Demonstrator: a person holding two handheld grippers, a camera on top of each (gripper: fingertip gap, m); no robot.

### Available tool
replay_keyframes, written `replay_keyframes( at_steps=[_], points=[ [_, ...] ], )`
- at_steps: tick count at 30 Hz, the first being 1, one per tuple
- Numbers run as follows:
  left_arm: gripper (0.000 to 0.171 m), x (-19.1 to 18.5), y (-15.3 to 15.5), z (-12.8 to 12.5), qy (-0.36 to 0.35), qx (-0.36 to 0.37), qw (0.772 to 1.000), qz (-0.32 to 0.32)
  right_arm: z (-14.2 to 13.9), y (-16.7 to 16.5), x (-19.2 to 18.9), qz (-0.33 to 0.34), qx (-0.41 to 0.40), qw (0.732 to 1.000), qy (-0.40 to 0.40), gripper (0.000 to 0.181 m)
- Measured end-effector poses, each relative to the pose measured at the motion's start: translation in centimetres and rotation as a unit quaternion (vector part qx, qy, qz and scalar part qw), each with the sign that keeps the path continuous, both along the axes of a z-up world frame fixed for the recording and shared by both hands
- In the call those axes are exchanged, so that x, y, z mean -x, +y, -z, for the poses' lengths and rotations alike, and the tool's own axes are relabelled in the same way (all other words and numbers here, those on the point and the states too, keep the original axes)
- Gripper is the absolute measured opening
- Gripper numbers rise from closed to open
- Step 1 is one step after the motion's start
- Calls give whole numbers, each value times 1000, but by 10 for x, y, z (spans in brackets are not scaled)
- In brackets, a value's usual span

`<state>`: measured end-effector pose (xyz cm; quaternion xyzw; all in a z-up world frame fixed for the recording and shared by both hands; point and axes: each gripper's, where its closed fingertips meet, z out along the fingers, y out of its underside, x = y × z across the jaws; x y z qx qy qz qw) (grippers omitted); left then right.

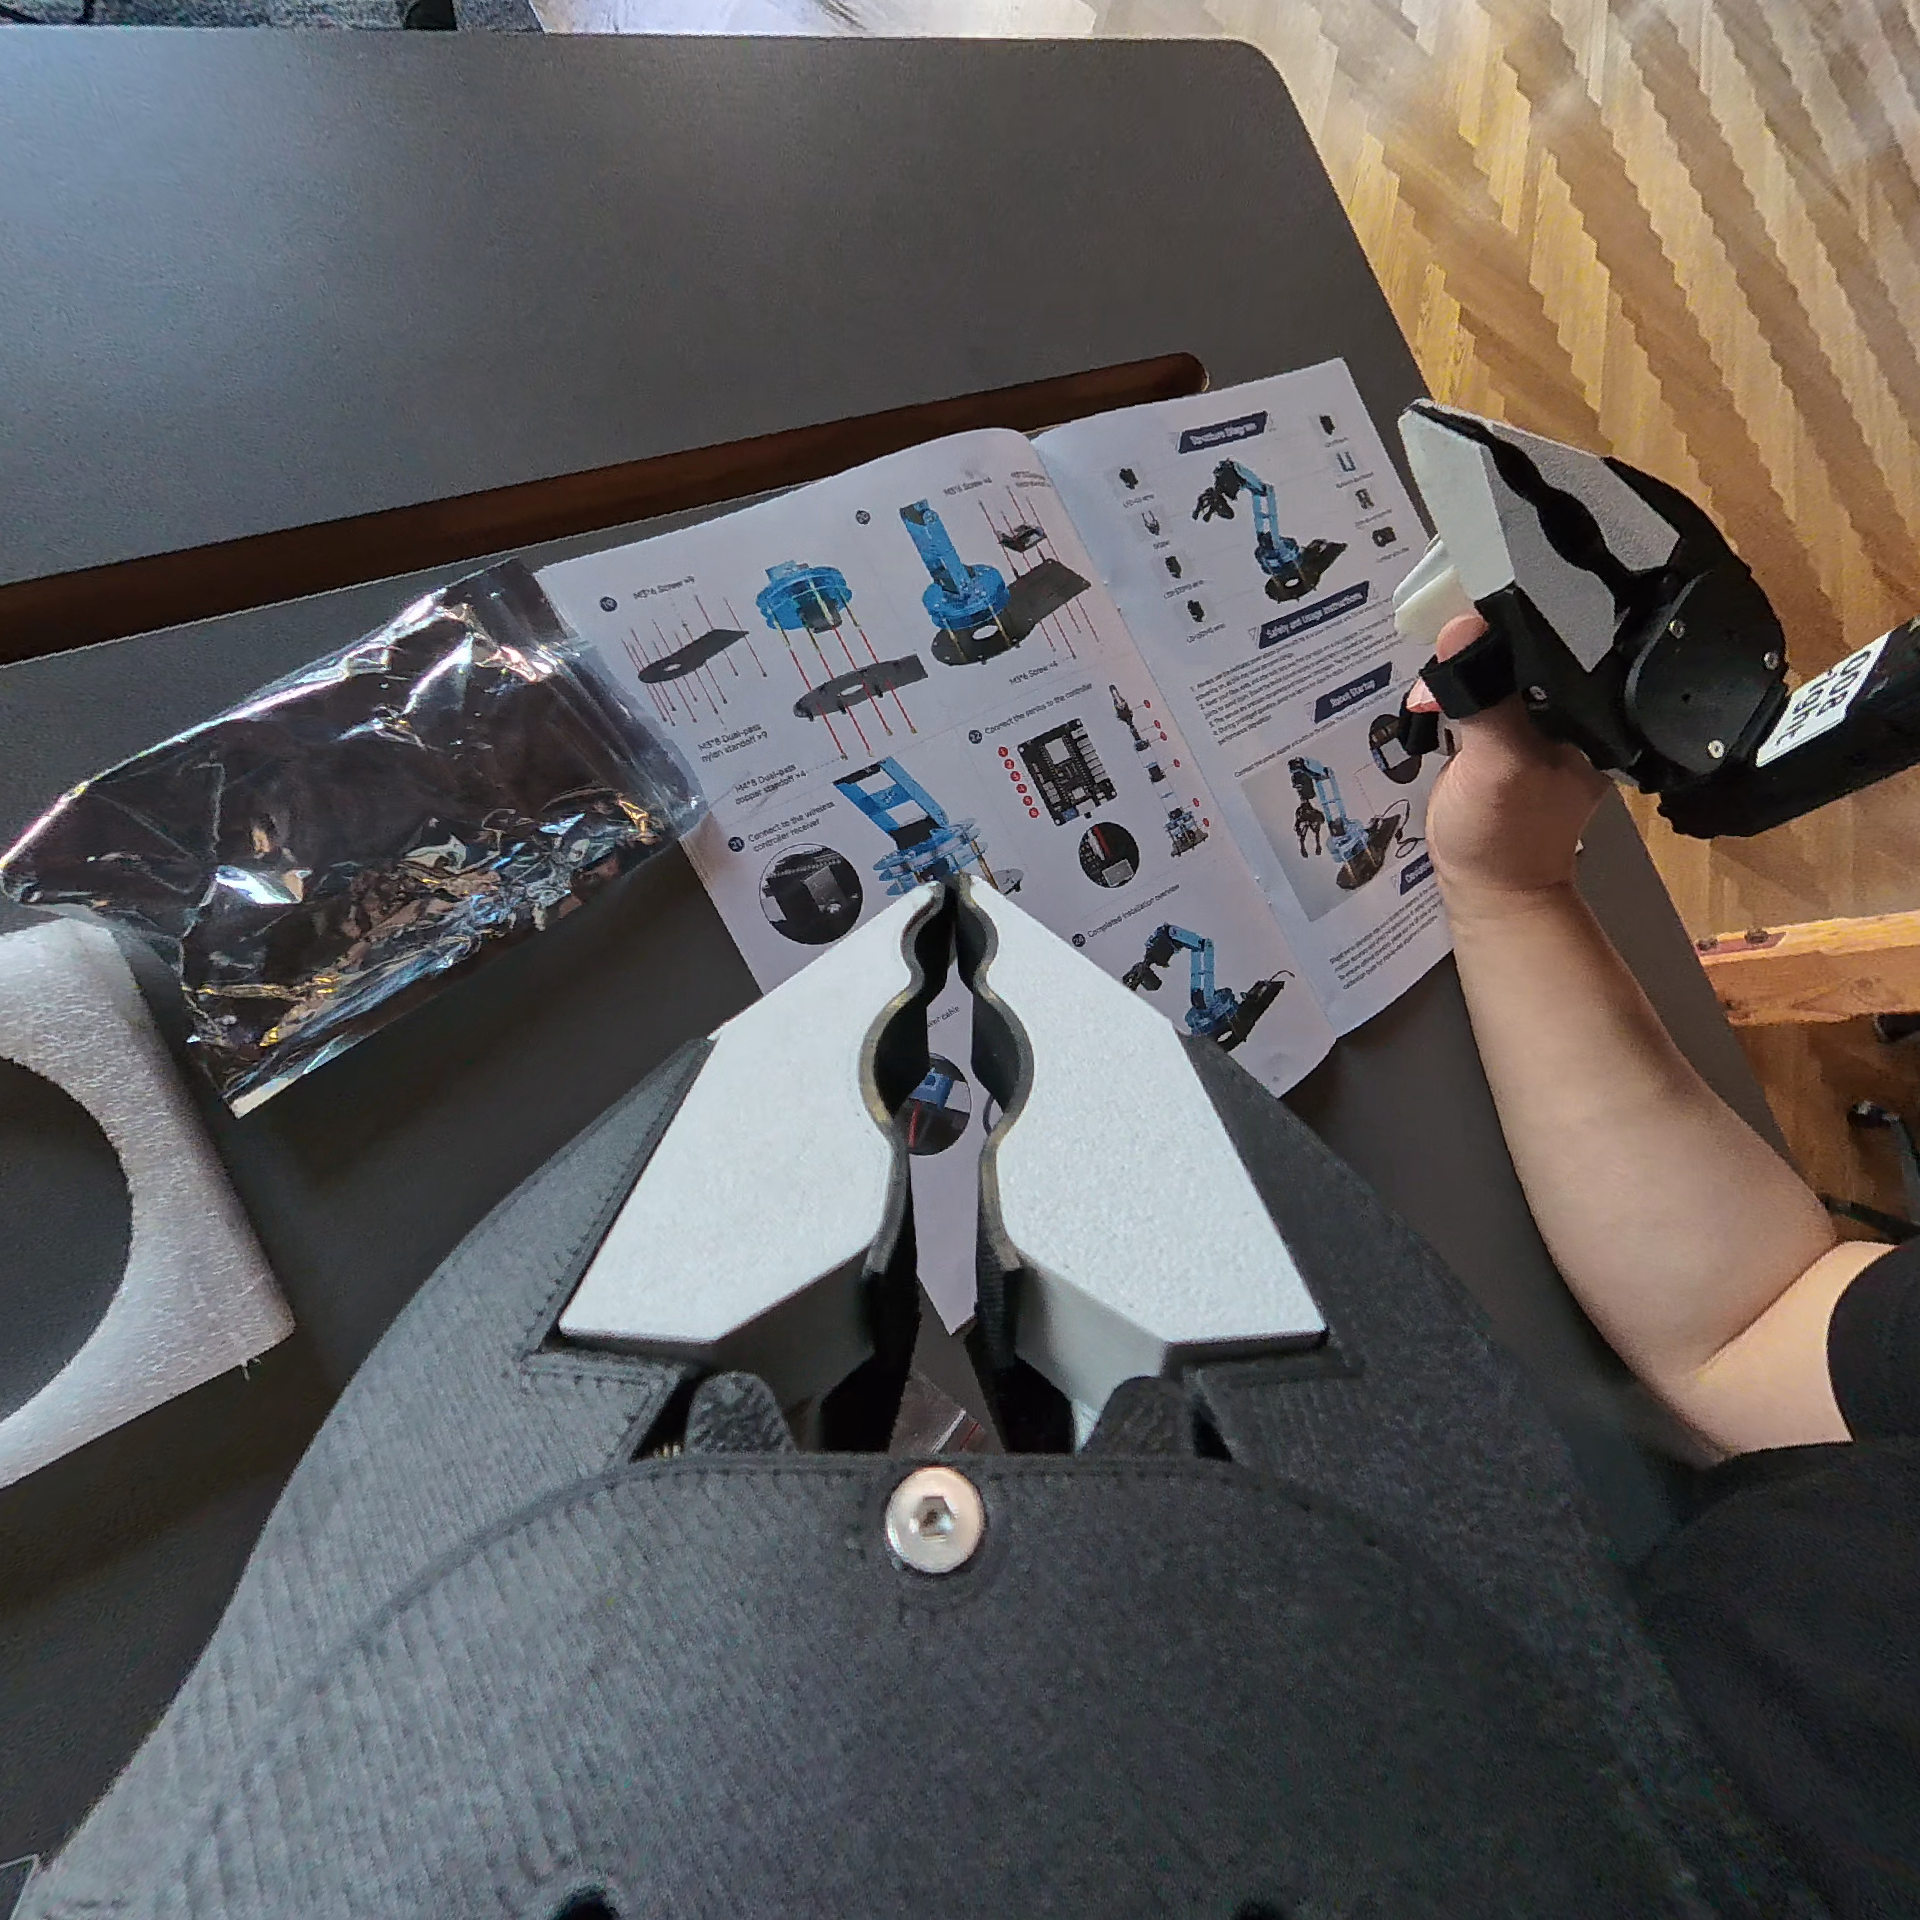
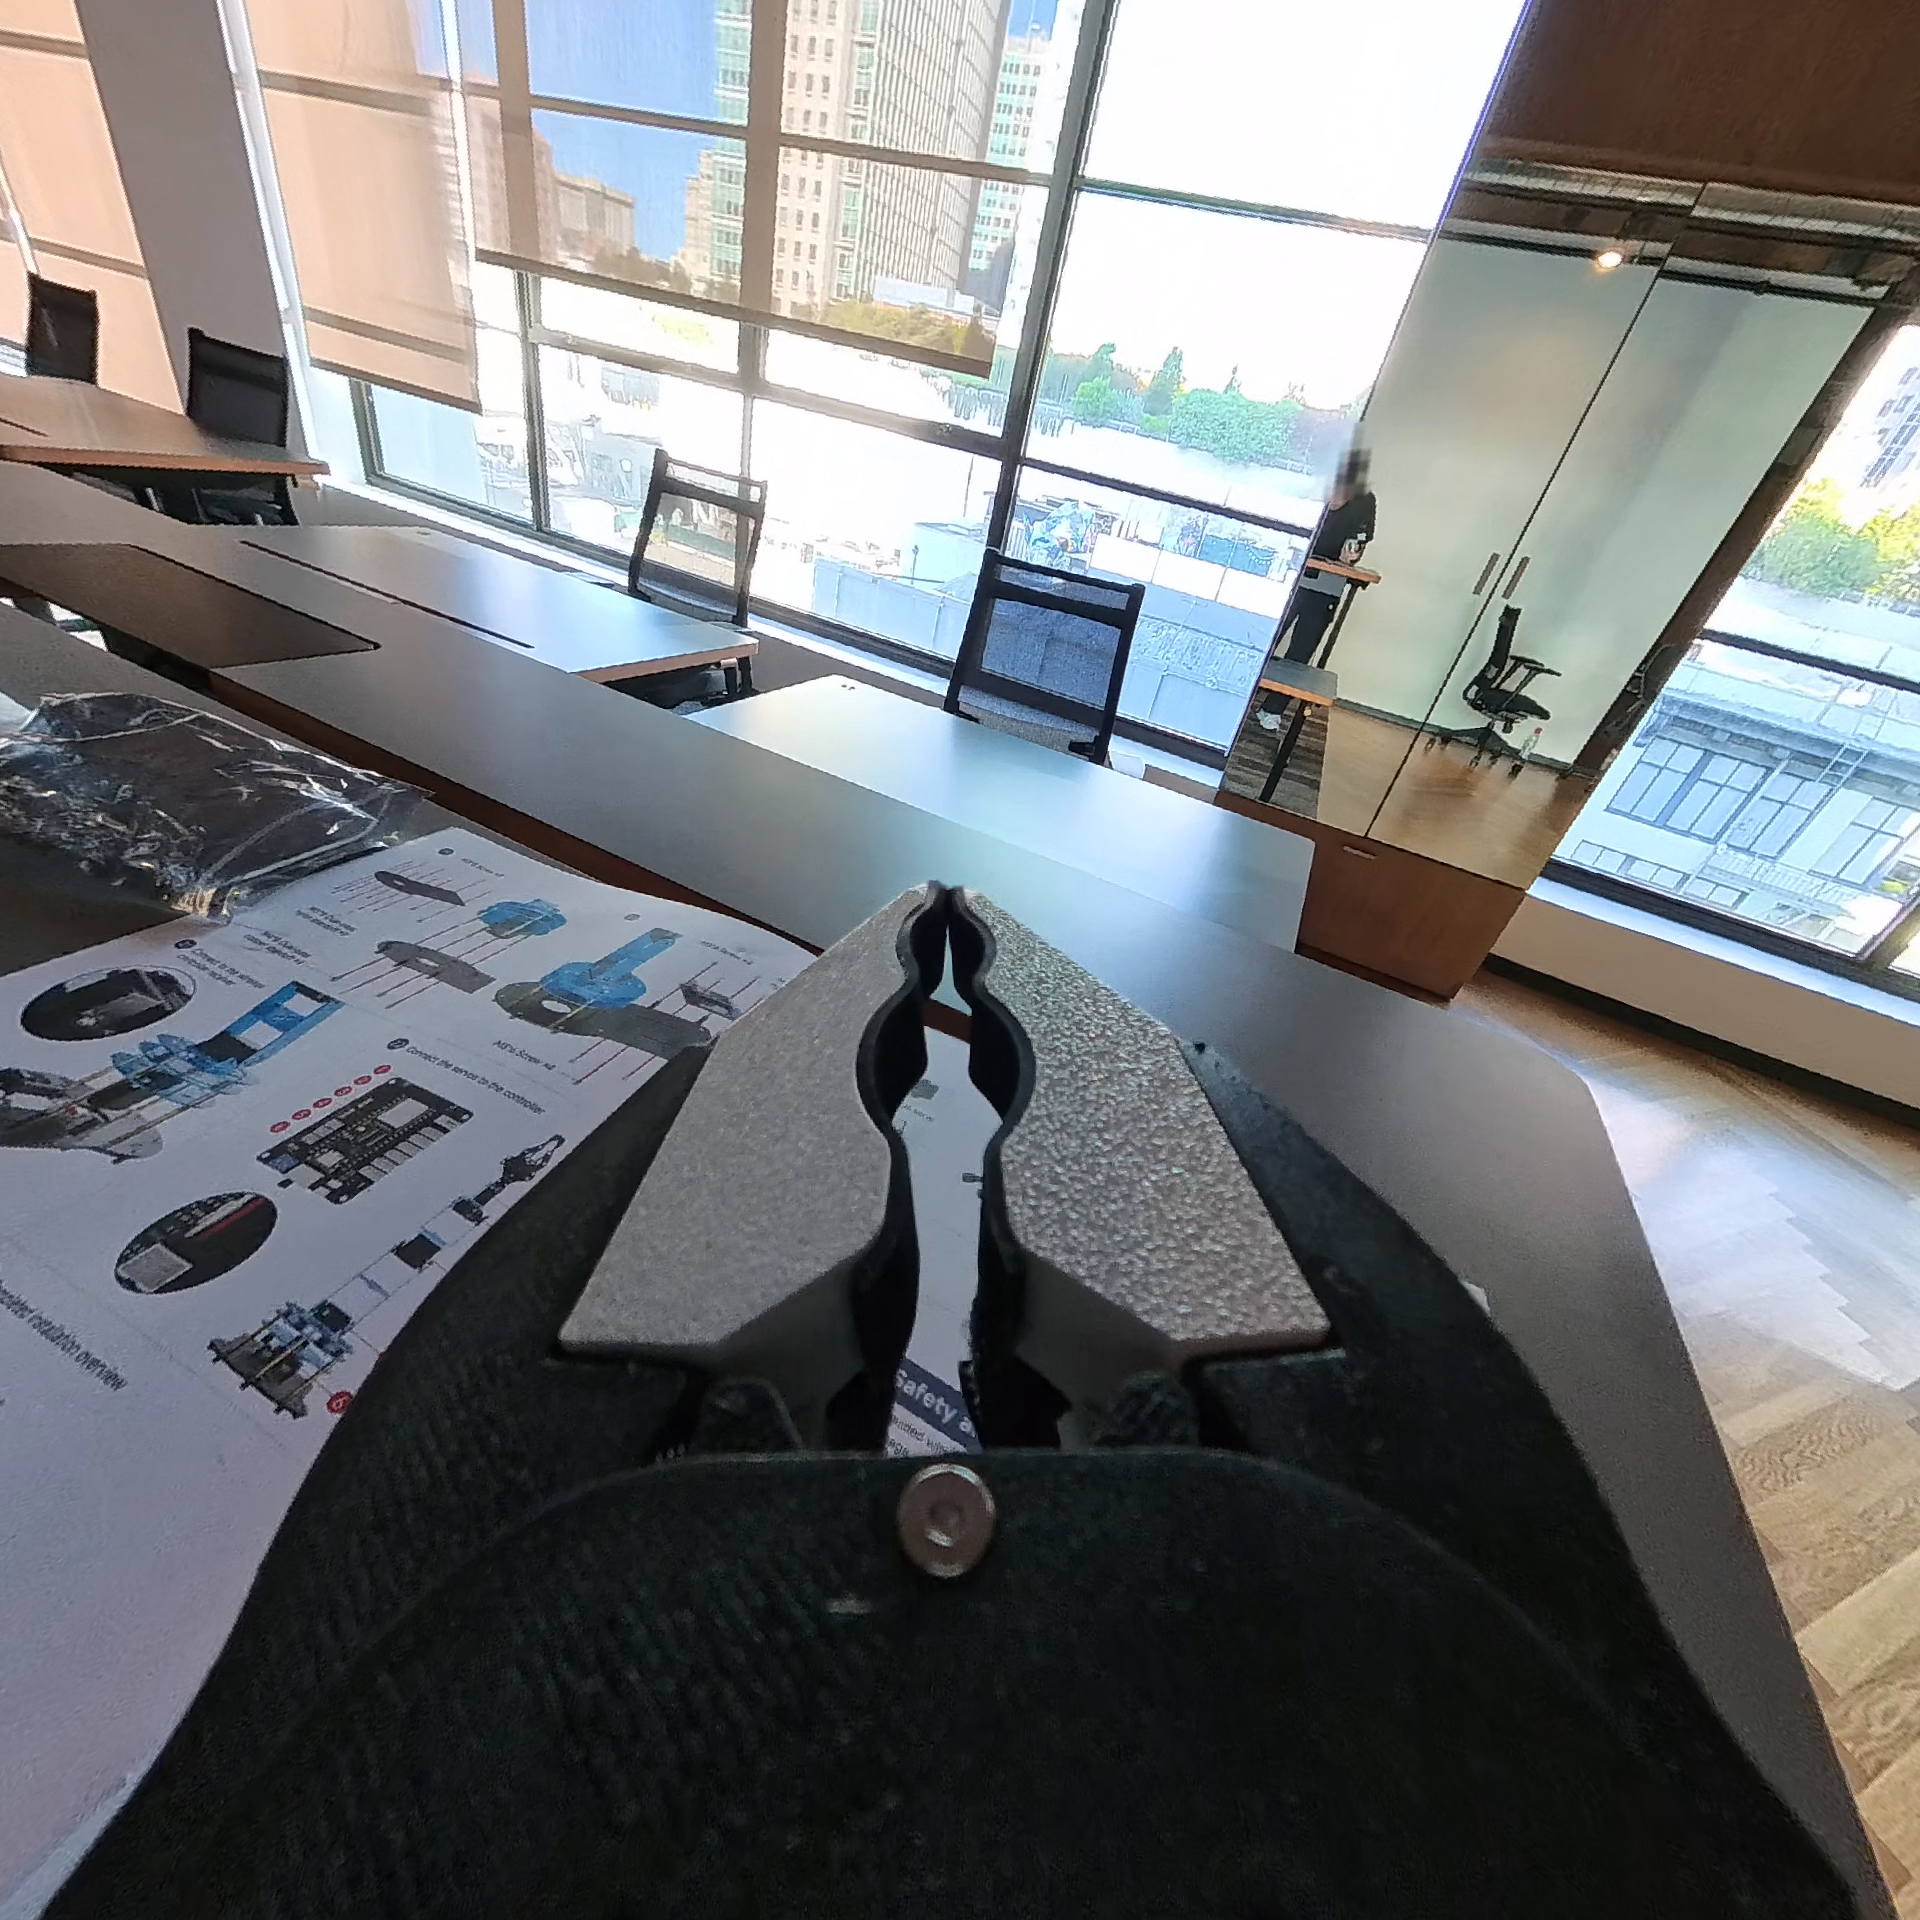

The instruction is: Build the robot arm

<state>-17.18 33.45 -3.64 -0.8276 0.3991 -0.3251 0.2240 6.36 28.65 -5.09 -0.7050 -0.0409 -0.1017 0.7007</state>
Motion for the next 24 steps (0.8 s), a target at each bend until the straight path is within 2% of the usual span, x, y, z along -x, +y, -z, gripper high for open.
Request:
replay_keyframes(
  at_steps=[24],
  points=[
    [0, -5, 3, 14, 19, 10, 1000, -2, 1, -2, -6, 12, 4, 1000, -4, 0]
  ],
)
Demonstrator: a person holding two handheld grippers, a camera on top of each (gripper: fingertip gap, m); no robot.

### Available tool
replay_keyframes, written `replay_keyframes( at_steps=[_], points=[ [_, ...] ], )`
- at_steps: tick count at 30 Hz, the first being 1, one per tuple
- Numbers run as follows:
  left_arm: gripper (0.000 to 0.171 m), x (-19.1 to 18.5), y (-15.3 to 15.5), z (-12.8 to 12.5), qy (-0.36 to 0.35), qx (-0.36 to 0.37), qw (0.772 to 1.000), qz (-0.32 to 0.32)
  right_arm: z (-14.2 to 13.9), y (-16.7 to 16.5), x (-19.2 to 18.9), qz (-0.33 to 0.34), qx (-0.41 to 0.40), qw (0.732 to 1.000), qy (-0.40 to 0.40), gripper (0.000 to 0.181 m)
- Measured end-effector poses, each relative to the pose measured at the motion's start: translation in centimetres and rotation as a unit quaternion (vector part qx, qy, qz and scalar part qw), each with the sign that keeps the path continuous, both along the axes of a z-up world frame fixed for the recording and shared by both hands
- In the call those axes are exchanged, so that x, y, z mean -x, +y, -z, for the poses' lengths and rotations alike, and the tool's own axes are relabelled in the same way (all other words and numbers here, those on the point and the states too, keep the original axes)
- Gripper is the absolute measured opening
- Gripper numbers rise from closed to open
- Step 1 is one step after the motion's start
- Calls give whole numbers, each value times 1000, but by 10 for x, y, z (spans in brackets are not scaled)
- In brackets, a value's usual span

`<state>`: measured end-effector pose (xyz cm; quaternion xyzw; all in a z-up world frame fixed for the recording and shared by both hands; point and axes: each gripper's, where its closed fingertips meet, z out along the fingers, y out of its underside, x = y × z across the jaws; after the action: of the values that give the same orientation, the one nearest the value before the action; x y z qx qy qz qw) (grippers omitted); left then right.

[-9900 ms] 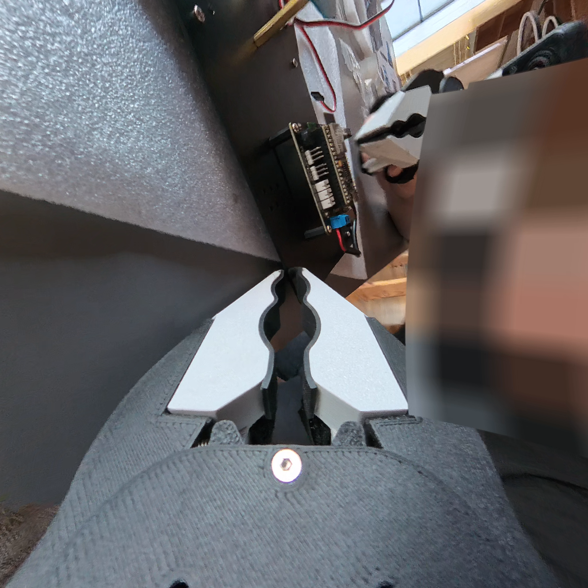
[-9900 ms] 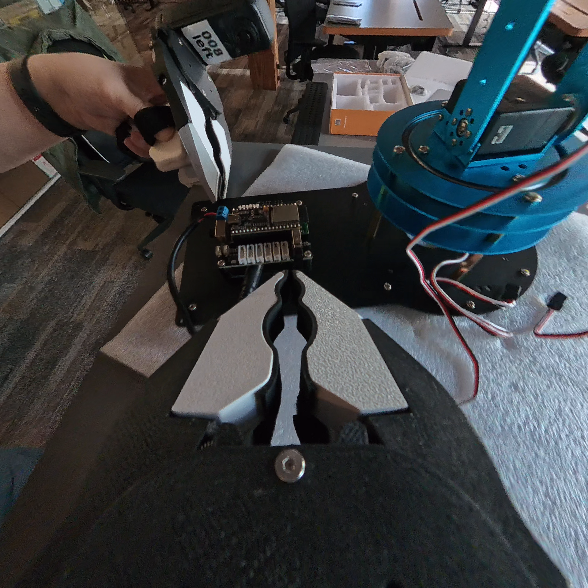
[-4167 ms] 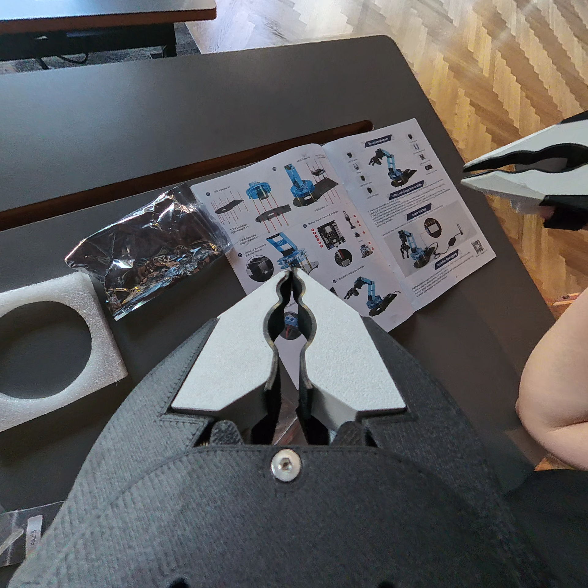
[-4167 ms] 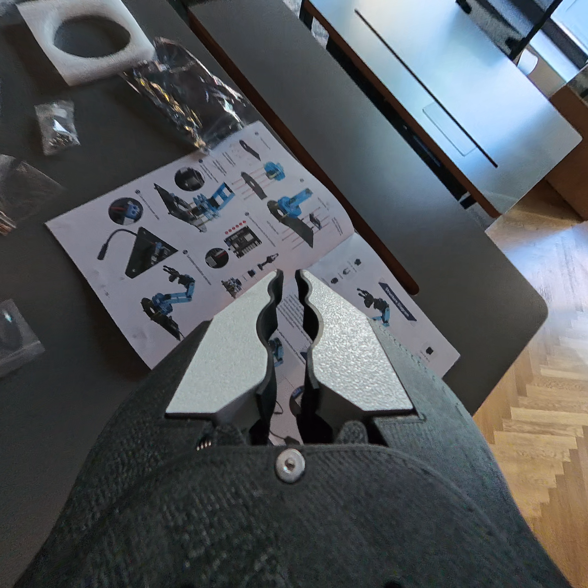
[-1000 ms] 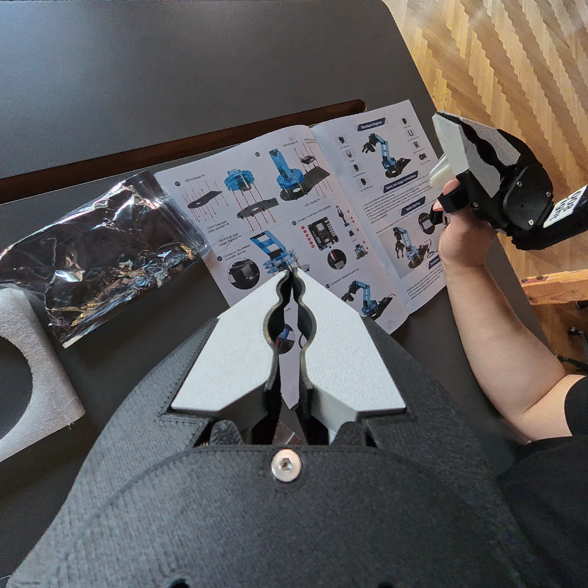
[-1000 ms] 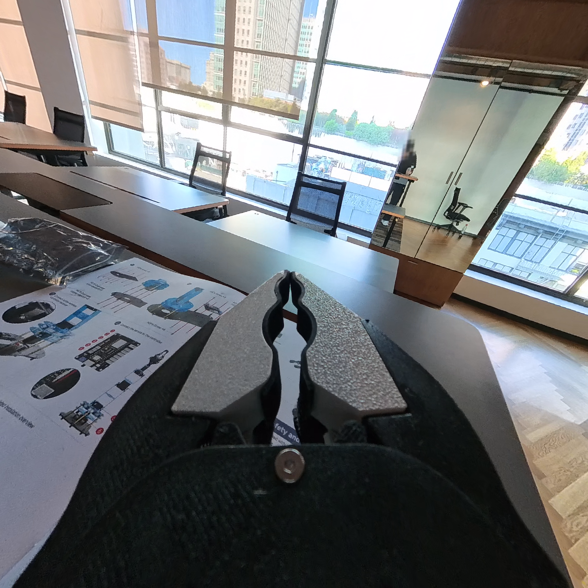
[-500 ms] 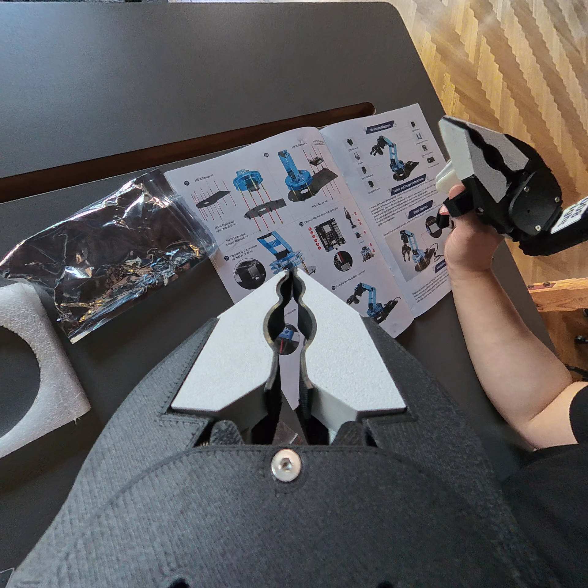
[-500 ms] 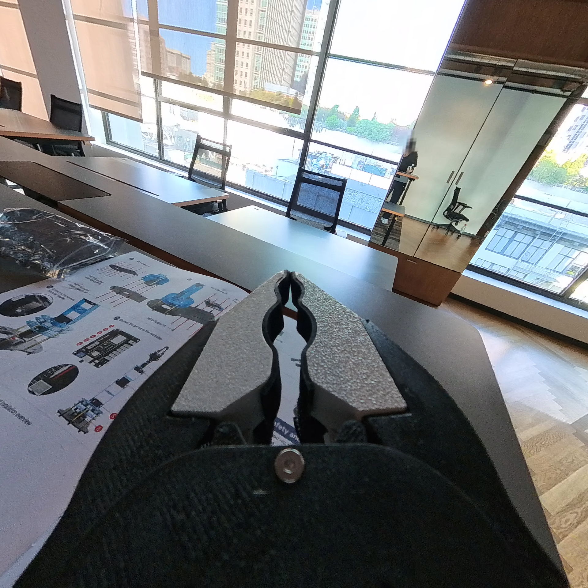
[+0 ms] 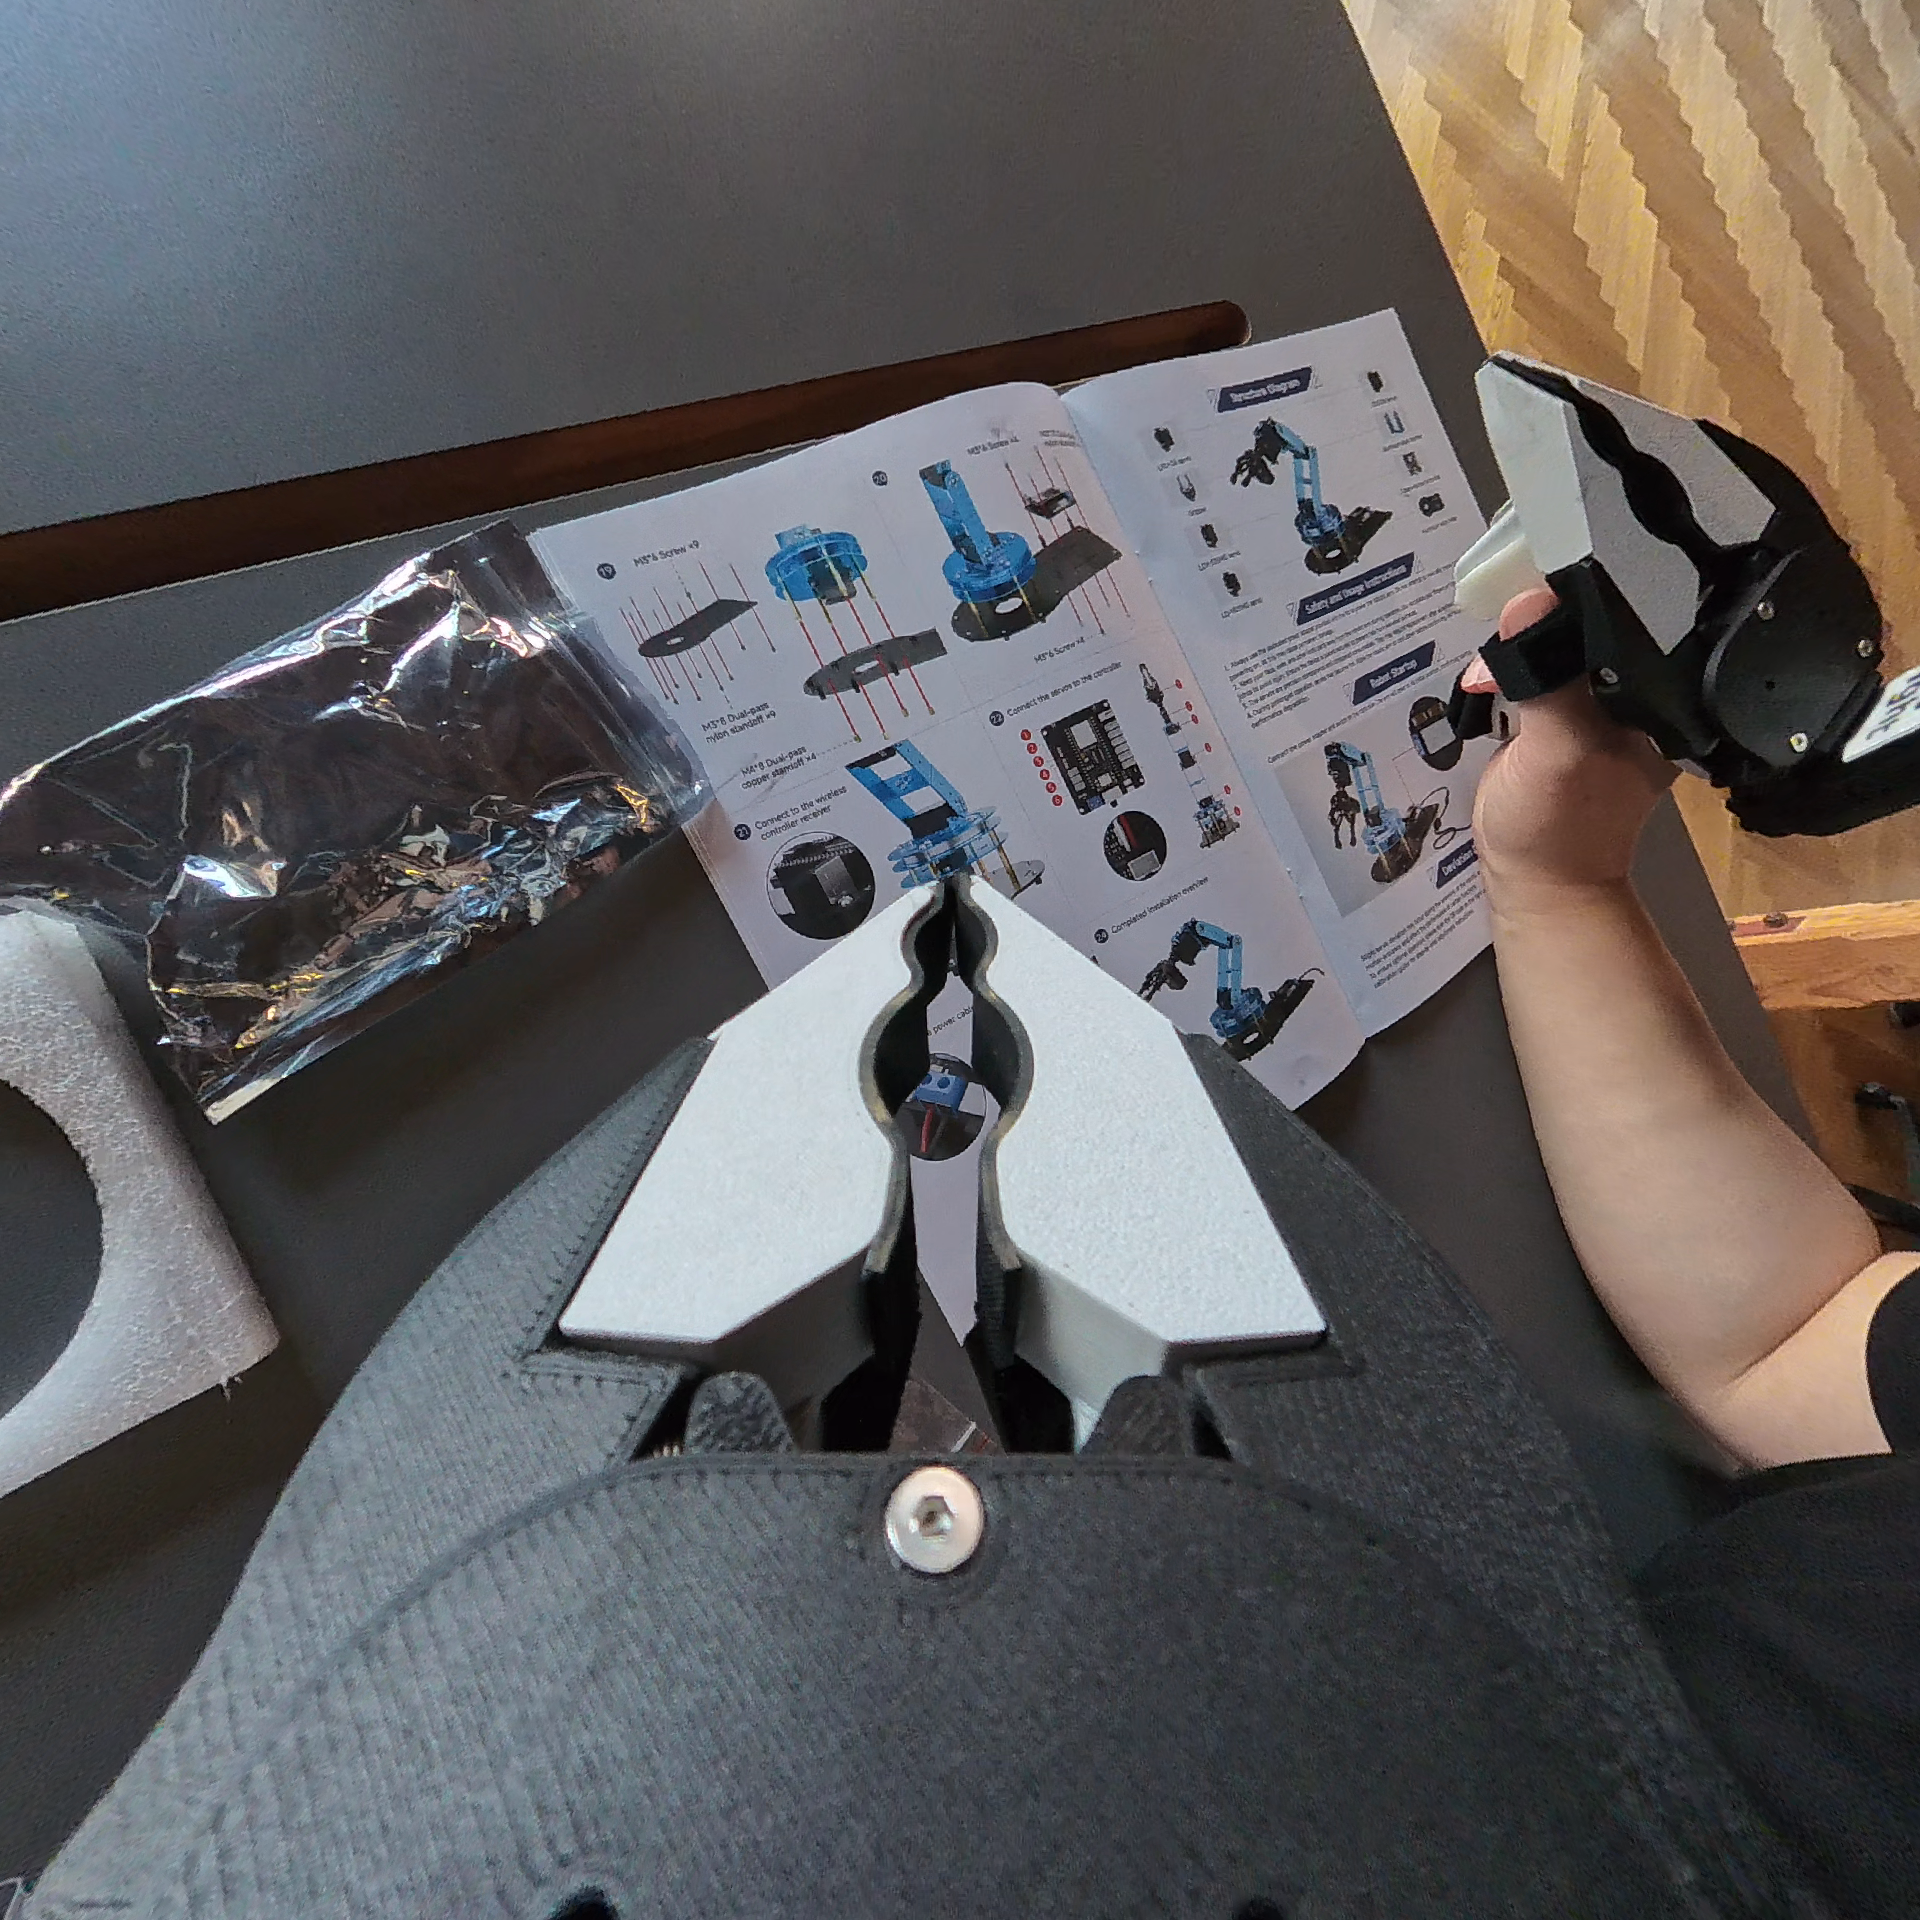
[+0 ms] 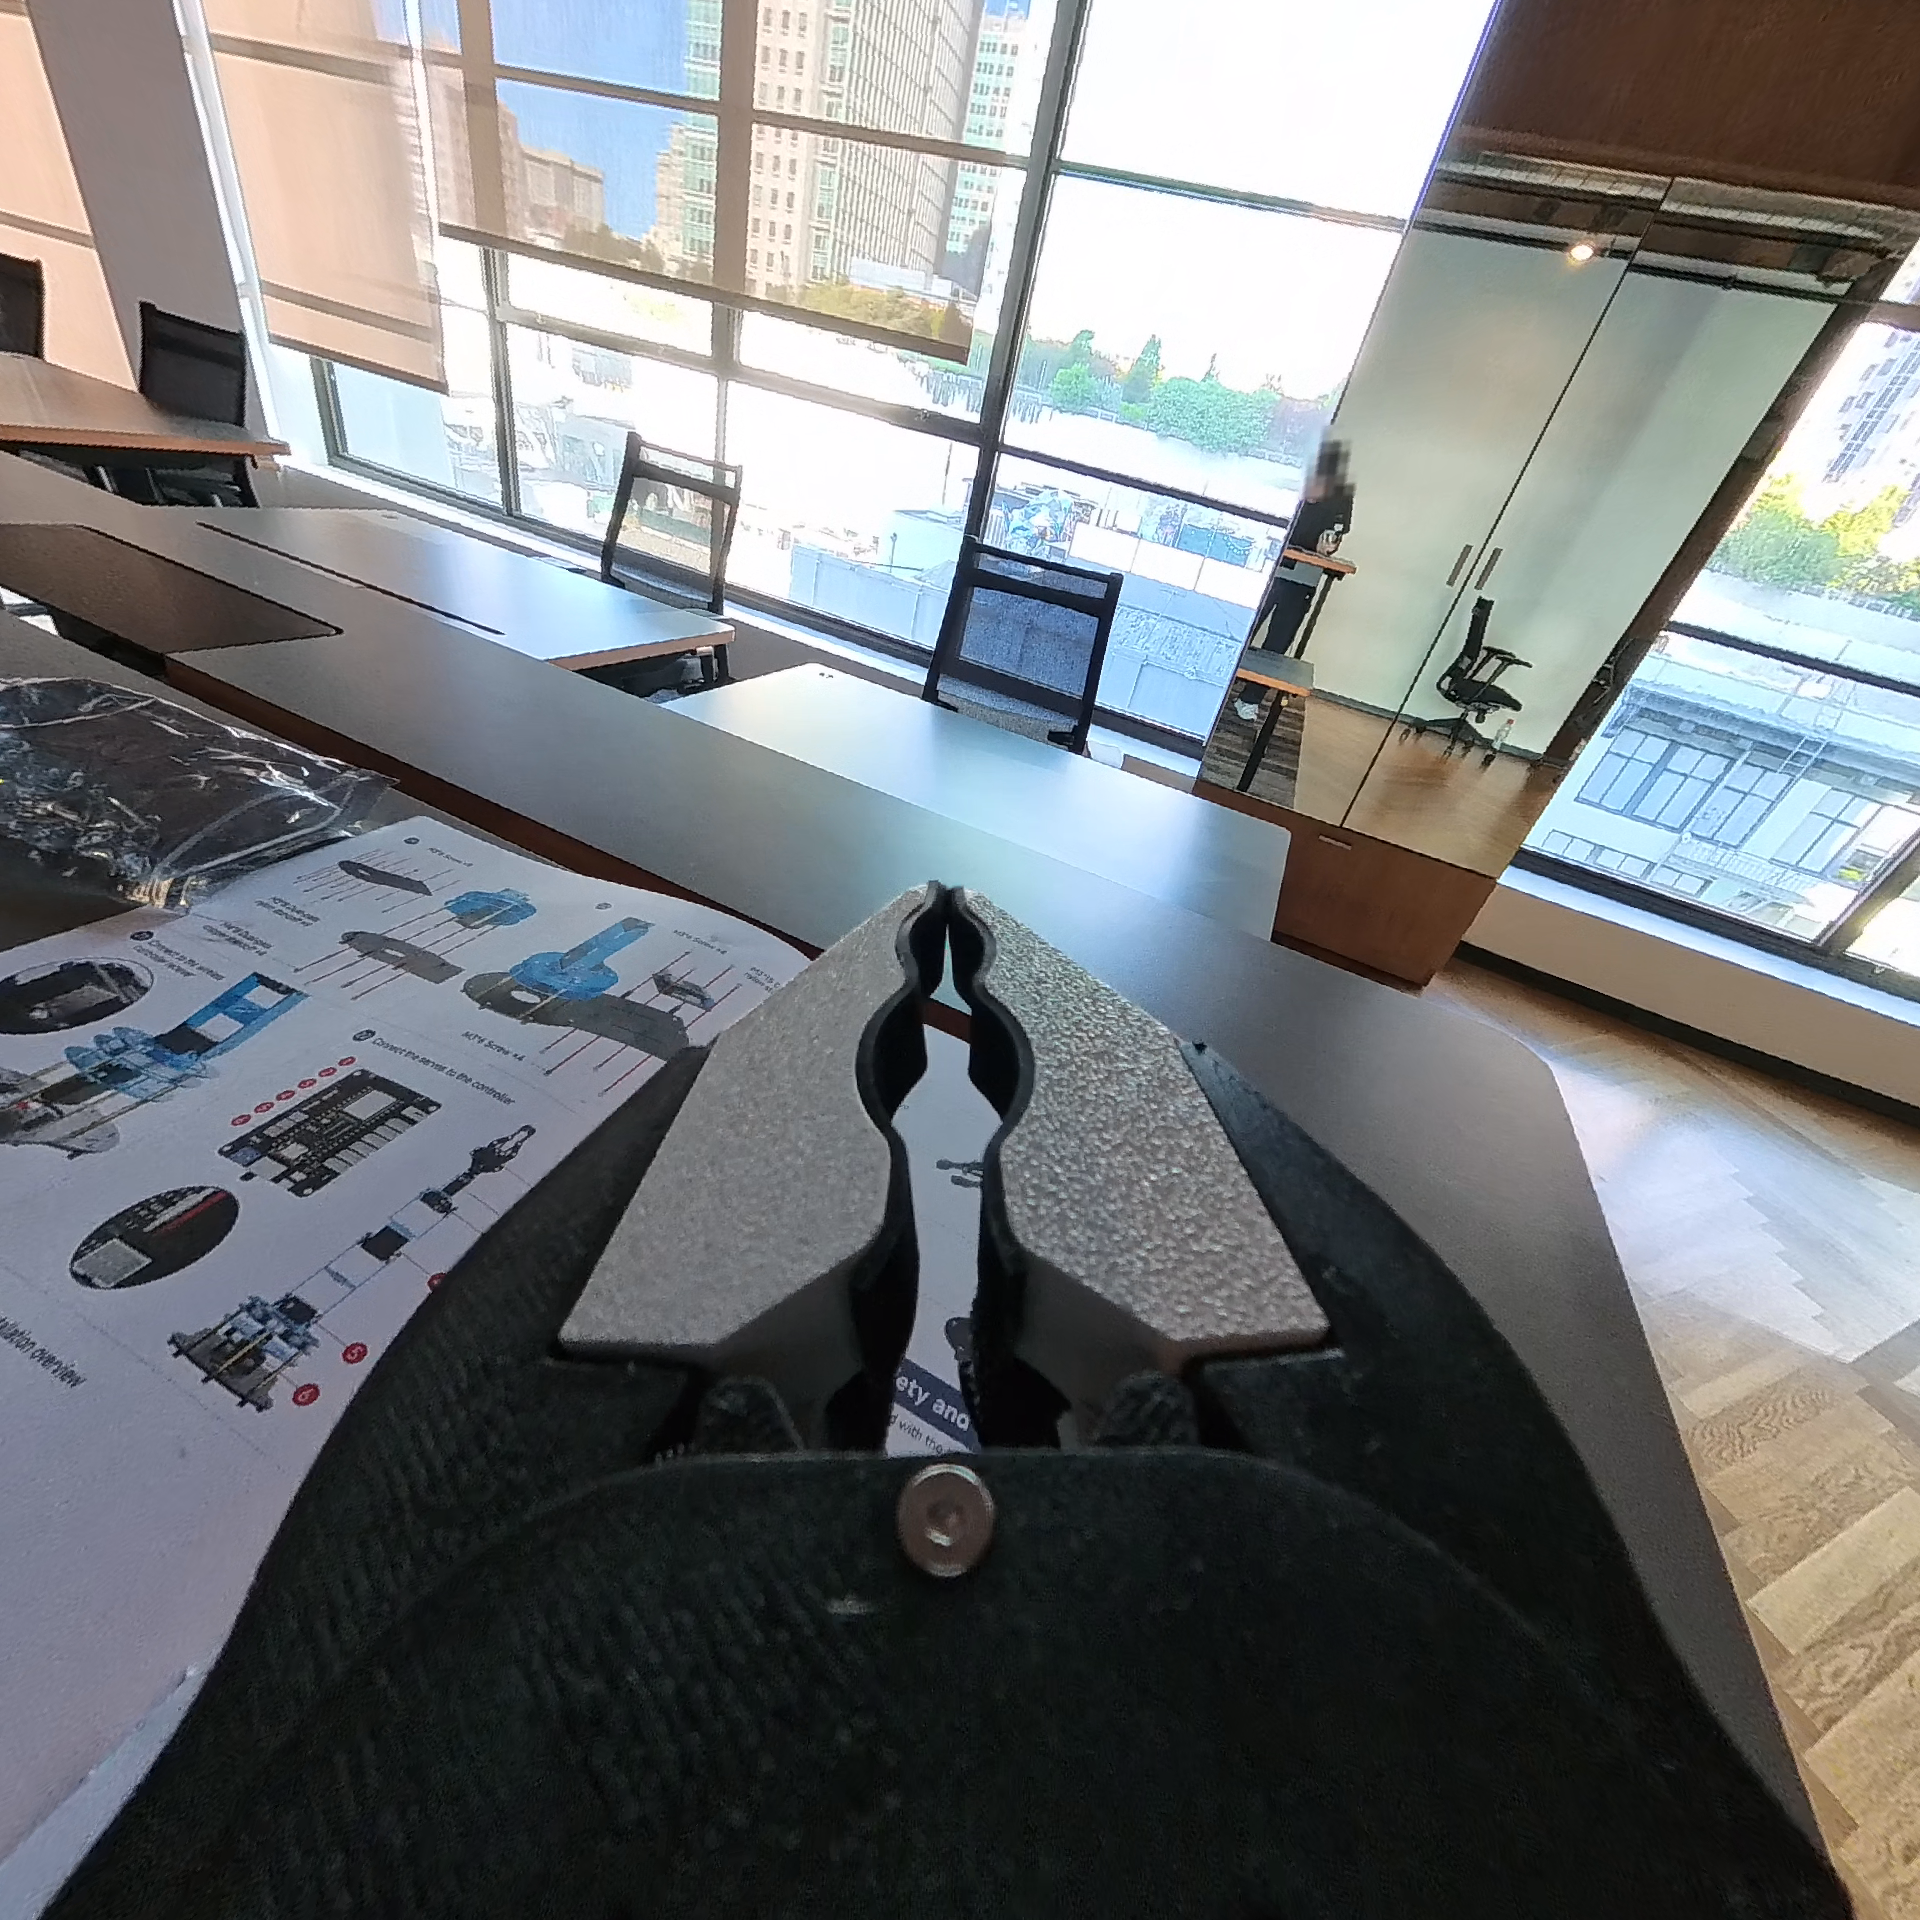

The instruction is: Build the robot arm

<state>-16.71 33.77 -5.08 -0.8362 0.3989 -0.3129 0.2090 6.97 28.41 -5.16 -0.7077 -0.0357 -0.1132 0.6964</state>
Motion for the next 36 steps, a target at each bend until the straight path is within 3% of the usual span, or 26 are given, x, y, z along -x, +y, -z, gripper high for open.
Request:
replay_keyframes(
  at_steps=[24, 30, 36],
  points=[
    [0, 2, -1, -10, 8, -27, 1000, -8, -2, 4, 10, -9, -4, 1000, -7, 0],
    [0, 10, 1, -56, -1, -133, 990, -56, -22, 8, 21, -21, -48, 998, -25, 0],
    [0, 17, -50, -139, -82, -267, 958, -68, -39, -9, 5, -16, -116, 989, 89, 0]
  ],
)
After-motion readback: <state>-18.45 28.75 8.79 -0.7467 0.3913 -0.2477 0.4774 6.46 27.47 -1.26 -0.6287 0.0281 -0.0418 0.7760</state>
